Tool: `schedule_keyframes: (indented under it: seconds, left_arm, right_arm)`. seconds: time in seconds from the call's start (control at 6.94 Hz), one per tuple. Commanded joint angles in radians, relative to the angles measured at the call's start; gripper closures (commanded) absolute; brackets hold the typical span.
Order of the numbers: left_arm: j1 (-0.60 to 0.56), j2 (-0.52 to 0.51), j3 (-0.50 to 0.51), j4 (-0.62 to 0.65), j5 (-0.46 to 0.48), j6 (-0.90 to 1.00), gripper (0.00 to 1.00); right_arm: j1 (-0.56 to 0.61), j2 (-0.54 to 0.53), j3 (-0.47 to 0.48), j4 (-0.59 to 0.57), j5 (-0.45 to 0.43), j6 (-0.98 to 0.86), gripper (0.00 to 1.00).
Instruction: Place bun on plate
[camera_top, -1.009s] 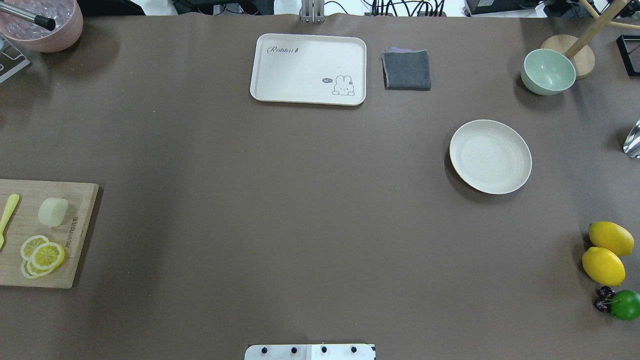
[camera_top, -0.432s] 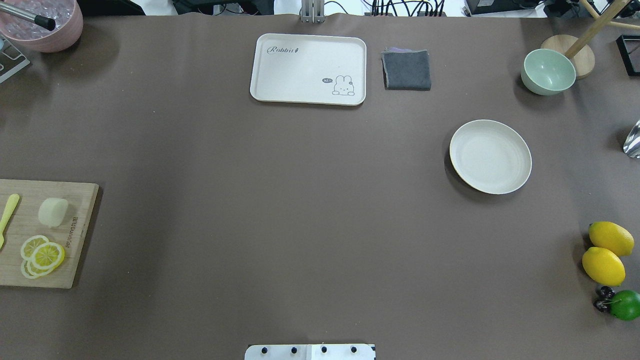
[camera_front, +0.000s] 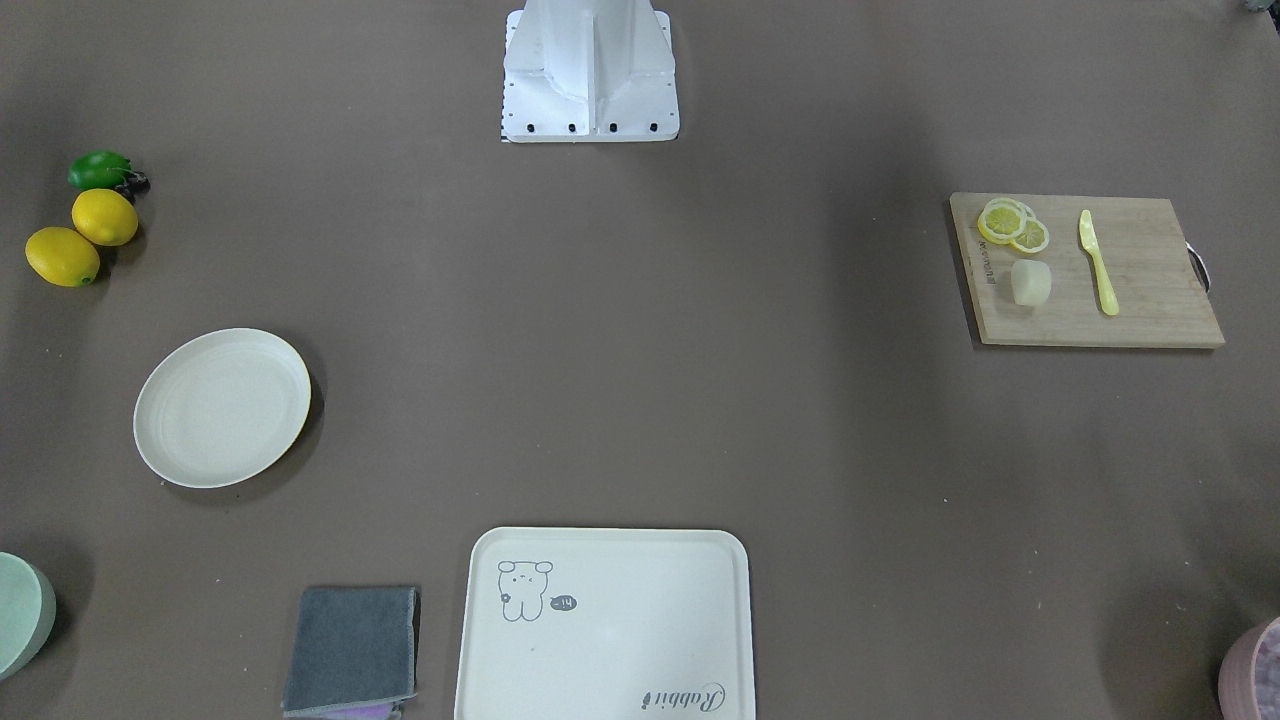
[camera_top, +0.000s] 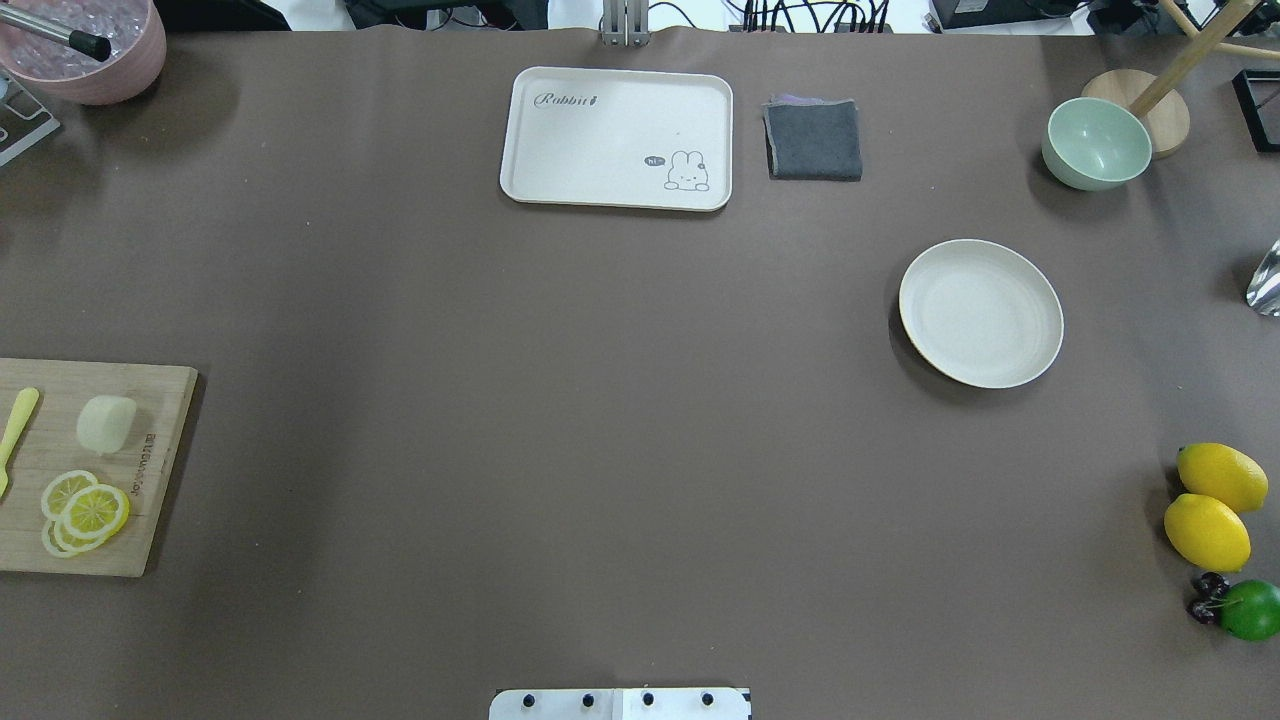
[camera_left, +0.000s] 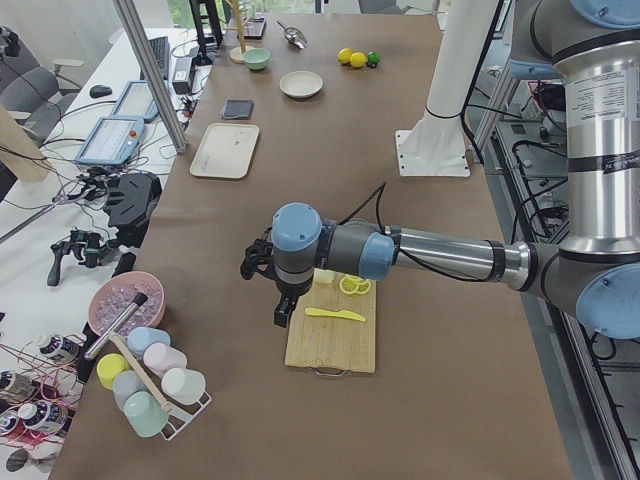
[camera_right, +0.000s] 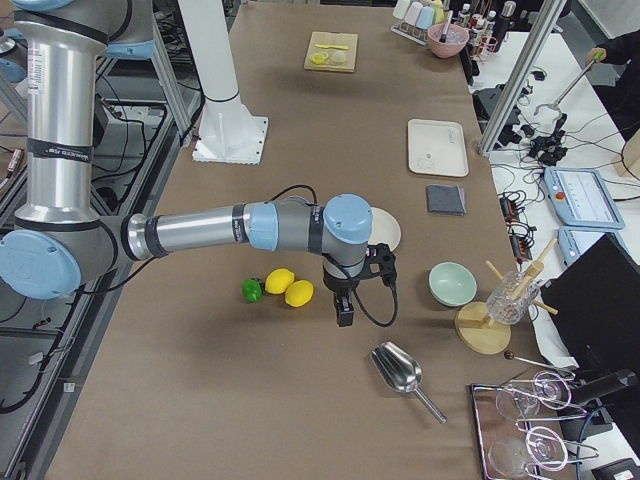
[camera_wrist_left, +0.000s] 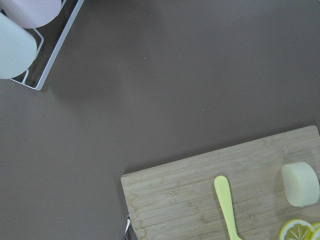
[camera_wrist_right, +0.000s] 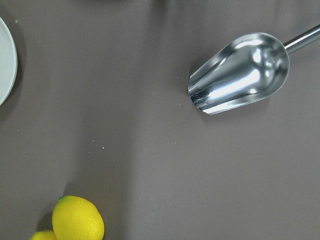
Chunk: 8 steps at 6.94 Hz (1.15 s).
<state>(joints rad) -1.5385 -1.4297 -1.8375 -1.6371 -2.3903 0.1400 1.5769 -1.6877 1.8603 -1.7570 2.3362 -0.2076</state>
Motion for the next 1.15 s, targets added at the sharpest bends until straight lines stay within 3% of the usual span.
schedule_keyframes:
  seconds: [0.0,1.01]
  left_arm:
    - [0.001,0.0,-0.002,0.0,0.0,0.0,0.02]
    - [0.029,0.0,0.003,0.0,0.002,-0.002,0.02]
  right_arm:
    - [-0.002,-0.004,-0.007,0.001,0.012,0.004,0.0]
    - [-0.002,-0.009,-0.009,0.062,0.014,-0.012,0.0]
